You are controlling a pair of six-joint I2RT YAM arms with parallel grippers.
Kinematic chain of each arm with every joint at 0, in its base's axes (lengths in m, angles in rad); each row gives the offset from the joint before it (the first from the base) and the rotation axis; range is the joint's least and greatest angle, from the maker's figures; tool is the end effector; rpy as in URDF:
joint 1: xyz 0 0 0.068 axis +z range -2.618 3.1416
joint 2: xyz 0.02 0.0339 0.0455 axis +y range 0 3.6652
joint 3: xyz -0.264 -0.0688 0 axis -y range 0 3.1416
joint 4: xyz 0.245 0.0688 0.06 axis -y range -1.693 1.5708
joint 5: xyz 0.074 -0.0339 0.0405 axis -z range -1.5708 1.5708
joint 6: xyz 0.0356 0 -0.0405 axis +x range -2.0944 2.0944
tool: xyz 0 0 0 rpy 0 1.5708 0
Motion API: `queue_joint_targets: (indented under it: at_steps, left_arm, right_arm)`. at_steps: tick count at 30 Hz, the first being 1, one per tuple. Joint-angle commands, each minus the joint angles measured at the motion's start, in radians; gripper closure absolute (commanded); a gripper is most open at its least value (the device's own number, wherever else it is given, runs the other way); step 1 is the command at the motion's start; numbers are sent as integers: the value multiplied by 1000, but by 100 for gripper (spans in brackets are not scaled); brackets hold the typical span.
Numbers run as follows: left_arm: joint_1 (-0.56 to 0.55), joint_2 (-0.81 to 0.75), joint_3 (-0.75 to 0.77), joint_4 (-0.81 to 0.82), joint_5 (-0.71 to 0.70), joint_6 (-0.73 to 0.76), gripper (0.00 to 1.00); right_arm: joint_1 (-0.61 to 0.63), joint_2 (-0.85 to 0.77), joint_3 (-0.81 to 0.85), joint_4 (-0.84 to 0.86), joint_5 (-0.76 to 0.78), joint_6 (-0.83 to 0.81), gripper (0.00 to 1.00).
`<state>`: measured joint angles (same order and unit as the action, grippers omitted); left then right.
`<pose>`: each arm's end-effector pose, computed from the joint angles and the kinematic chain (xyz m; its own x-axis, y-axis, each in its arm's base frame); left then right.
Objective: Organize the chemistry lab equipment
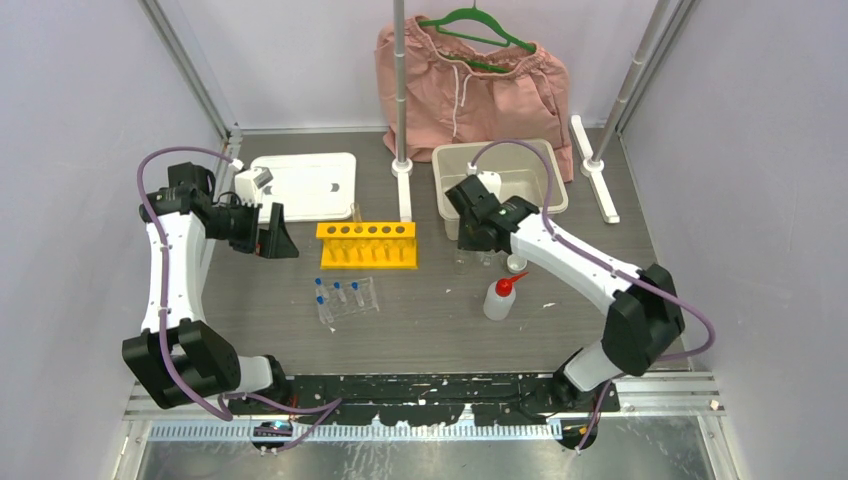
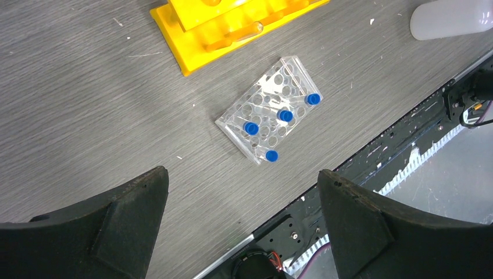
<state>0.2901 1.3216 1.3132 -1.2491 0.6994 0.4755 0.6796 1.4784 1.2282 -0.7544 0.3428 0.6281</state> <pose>0.2285 0.0443 0.3310 -0.8236 0.1197 -0.5544 0.3917 0.8269 -0.4034 0.2452 0.1827 0.2831 -0.7966 0.0679 -0.6007 0.0203 0.9961 0.0857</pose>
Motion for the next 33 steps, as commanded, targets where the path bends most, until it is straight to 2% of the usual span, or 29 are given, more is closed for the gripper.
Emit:
queue_joint_targets:
  at_steps: [1,10,23,25,28,29,33]
  left_arm:
    - [7,-10,11,3,10,20,0]
    - [7,-10,7,2,6,26,0]
    - [7,-18,24,-6,-1,25,0]
    - [7,-18,27,-8,-1,23,0]
    - [7,-20,31,-11,0,22,0]
    - [7,-23,31,-12,-2,23,0]
    - [7,-30,34,-15,-6,25,0]
  right_arm:
    - [3,54,55,71,-36,-33,76]
    - [5,151,54,107,-105,-40,68]
    - [6,259,72,119,-70,-91,68]
    - [5,274,70,119,-70,-96,72]
    - [7,260,67,116,-75,-97,95]
    - [9,243,66,115,-77,-94,99]
    - [18,153,101,68,-114,-87,99]
